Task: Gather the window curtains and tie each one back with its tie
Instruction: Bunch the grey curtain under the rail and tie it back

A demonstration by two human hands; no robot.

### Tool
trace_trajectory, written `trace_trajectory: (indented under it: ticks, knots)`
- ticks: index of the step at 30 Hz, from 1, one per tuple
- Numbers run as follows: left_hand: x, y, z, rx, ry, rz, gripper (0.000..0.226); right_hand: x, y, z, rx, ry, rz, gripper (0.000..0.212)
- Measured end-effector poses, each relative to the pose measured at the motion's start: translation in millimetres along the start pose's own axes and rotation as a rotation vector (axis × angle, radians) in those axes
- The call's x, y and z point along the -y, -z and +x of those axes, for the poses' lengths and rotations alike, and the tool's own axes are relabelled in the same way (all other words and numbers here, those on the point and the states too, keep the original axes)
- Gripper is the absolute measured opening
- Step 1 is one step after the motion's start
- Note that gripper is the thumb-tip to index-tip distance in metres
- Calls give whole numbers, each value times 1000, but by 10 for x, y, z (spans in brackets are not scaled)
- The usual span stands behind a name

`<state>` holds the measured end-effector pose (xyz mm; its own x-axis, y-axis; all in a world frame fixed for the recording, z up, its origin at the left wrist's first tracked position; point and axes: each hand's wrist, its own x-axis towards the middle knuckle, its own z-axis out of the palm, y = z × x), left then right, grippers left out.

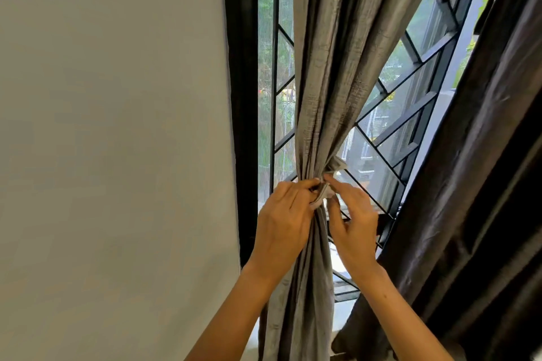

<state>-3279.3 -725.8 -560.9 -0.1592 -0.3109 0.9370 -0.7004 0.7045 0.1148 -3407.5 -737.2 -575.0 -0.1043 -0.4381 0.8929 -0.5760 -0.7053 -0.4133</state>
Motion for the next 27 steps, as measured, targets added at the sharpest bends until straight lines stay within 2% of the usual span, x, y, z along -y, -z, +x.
trace_trajectory:
  ticks: [4, 9, 12, 16, 21, 27]
  knots:
    - [24, -35, -2, -62, 12, 26, 18, -90, 2, -11, 151, 150, -168, 36]
    - [110, -61, -43, -25, -73, 160, 33, -30, 17, 25, 91, 170, -397, 17]
    - [183, -42, -9, -33, -112, 229, 23, 62, 53, 102, 122, 164, -453, 15]
    - [238, -16, 45, -31, -134, 276, 17, 156, 159, 230, 303, 180, -483, 27]
    - [235, -6, 56, -29, -74, 268, 28, 205, 240, 363, 525, 186, -494, 28]
    - [204, 4, 11, 41, 59, 164, 40, 147, 269, 273, 417, 196, -448, 18]
